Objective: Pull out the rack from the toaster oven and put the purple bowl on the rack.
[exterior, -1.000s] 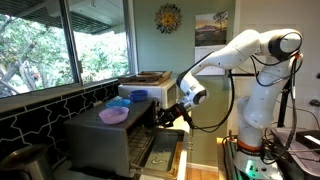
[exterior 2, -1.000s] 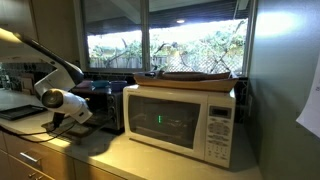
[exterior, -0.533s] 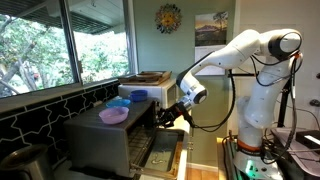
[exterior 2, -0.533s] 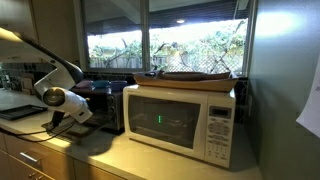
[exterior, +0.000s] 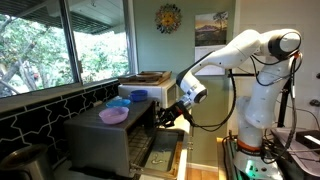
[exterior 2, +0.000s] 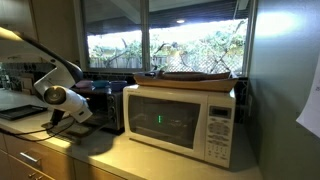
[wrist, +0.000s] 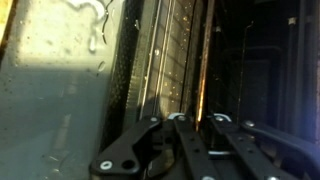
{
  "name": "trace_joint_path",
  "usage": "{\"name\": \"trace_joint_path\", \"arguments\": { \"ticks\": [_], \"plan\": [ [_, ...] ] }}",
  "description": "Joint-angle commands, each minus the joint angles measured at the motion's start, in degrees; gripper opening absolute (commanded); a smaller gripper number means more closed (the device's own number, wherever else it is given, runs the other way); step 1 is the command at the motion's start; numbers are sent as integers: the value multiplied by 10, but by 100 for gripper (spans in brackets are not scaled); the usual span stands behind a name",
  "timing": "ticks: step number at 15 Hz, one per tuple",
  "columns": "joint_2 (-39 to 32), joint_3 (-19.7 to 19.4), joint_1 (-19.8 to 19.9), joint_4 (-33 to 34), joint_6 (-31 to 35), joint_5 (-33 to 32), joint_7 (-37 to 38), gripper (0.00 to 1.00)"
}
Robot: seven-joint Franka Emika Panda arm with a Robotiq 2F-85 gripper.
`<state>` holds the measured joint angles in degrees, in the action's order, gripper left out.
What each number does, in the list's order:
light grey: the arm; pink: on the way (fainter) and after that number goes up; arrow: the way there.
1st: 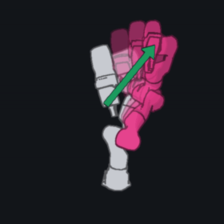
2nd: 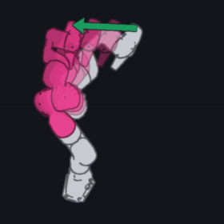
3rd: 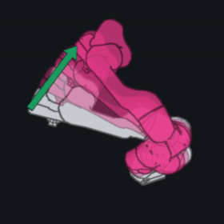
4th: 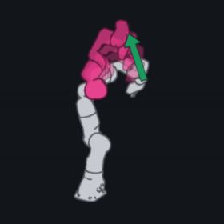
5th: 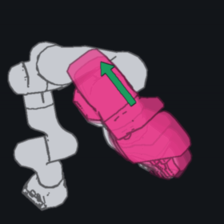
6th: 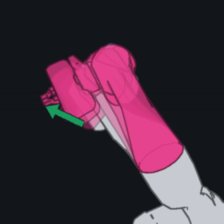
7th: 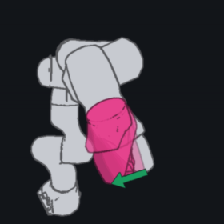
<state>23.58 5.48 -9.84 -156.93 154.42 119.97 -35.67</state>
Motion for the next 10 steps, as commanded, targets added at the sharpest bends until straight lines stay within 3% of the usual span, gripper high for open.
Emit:
{"name": "trace_joint_path", "arguments": {
  "ticks": [1, 4, 5, 7, 10],
  "plan": [
    [8, -15, -35, -26, 43, -28, 60, 1],
    [7, -26, -51, -27, 50, -31, 65, 1],
    [6, -29, -54, -27, 56, -31, 68, 23],
    [-14, -36, -63, -4, 77, -7, 46, 36],
    [13, -32, -67, -4, 108, 20, 3, 60]
  ]
}}
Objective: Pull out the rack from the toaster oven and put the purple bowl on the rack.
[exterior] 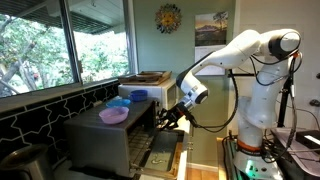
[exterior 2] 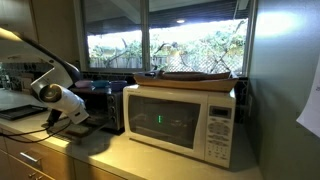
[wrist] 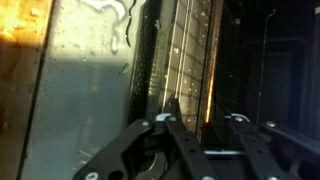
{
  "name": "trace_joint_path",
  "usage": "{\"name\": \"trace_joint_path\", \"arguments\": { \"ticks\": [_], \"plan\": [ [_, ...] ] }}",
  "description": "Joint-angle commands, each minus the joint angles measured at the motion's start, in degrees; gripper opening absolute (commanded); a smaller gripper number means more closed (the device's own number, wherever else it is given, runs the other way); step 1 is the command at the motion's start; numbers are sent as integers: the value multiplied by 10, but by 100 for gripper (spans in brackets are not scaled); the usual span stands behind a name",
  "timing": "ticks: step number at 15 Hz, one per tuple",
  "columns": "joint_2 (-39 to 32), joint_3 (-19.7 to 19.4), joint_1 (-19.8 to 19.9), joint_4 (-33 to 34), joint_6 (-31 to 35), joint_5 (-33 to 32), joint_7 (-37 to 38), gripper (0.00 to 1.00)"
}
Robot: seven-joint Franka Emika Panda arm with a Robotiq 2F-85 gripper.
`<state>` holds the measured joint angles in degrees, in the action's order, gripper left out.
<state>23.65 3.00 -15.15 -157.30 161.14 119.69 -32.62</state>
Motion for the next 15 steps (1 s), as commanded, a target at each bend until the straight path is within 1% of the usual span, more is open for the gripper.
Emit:
{"name": "trace_joint_path", "arguments": {
  "ticks": [1, 2, 3, 5, 6, 7, 8, 9, 10, 12, 13, 15],
  "plan": [
    [21, -6, -15, 1, 53, 32, -43, 69],
    [37, -3, -13, -5, 61, 36, -57, 75],
    [71, 5, -6, -29, 67, 32, -62, 84],
    [60, -8, -28, 1, 98, 42, -92, 97],
    [71, -11, -36, 1, 109, 40, -101, 100],
    [104, -6, -41, -22, 118, 22, -90, 100],
    [120, -9, -60, -30, 130, 3, -81, 100],
    [97, -29, -99, 2, 155, 2, -92, 100],
    [103, -41, -138, 1, 174, -23, -77, 100],
    [123, -60, -219, -22, 217, -85, -29, 100],
    [97, -73, -259, -1, 236, -86, -38, 100],
    [84, -105, -342, 2, 273, -101, -32, 100]
  ]
}}
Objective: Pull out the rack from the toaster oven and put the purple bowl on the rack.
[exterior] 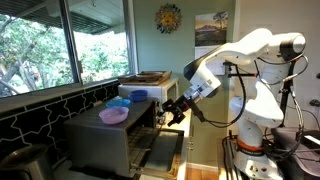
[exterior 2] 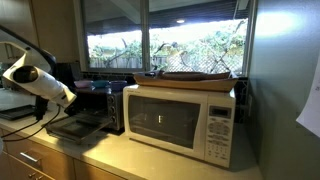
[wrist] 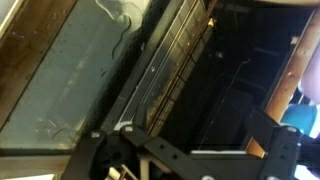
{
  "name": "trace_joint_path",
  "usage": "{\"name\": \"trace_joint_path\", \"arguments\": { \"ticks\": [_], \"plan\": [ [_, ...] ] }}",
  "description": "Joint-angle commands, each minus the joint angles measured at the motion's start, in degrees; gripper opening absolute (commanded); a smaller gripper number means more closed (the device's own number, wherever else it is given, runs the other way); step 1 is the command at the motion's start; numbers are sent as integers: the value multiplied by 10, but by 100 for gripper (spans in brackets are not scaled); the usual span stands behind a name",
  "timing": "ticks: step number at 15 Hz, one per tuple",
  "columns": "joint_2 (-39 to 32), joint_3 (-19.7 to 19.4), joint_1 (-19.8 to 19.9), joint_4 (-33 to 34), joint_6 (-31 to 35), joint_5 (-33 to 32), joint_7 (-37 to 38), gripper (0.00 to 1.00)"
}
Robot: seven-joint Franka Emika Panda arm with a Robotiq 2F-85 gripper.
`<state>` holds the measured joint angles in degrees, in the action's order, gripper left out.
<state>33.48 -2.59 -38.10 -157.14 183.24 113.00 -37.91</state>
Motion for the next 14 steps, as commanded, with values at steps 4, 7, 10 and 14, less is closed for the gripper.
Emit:
{"name": "trace_joint_path", "arguments": {
  "ticks": [4, 7, 10, 14],
  "plan": [
    [-6, -60, -150, 2, 90, -16, 5, 100],
    [-4, -75, -170, 5, 103, -19, 5, 100],
    [0, -82, -189, 20, 131, -26, -11, 100],
    [-4, -101, -250, 81, 210, -9, -88, 100]
  ]
}}
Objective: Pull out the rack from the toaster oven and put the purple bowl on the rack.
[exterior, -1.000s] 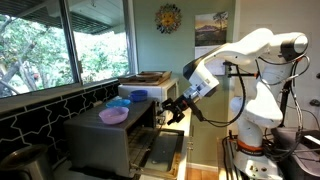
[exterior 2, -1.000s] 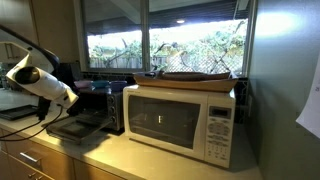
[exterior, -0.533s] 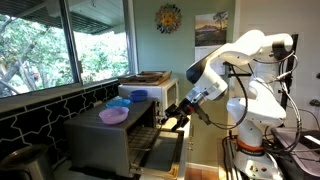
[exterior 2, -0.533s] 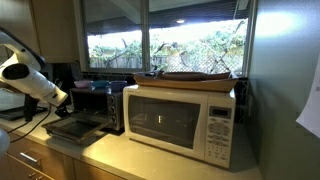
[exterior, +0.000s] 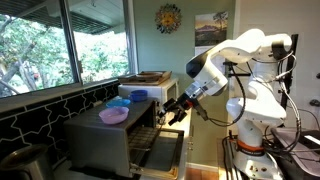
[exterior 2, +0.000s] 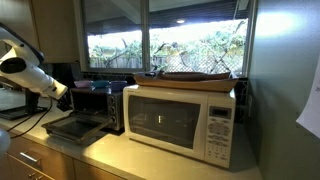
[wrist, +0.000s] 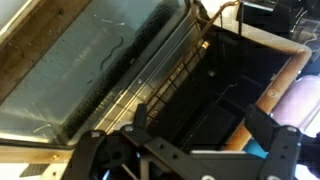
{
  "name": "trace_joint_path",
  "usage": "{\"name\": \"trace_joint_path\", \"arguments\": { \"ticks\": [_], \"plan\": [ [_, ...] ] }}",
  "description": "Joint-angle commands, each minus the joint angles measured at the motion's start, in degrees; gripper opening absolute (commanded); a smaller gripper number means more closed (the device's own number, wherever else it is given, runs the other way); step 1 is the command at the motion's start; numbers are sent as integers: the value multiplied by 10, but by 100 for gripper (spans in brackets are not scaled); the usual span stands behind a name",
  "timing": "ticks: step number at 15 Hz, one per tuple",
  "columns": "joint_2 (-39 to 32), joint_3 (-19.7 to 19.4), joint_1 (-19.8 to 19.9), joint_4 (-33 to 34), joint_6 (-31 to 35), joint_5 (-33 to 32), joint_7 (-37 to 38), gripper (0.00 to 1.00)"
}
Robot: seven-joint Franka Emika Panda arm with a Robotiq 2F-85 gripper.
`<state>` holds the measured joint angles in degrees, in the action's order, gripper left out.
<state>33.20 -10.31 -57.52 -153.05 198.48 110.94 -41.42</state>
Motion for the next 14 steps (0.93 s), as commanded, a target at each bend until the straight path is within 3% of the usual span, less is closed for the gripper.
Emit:
{"name": "trace_joint_path", "arguments": {
  "ticks": [1, 5, 9, 10, 14],
  "plan": [
    [-12, -39, -83, 66, 83, 31, -82, 100],
    [-33, -127, -206, 192, 189, 140, -233, 100],
    [-62, -210, -296, 345, 292, 210, -360, 100],
    [-87, -202, -272, 383, 289, 249, -406, 100],
    [-156, -252, -297, 490, 292, 336, -518, 100]
  ]
}}
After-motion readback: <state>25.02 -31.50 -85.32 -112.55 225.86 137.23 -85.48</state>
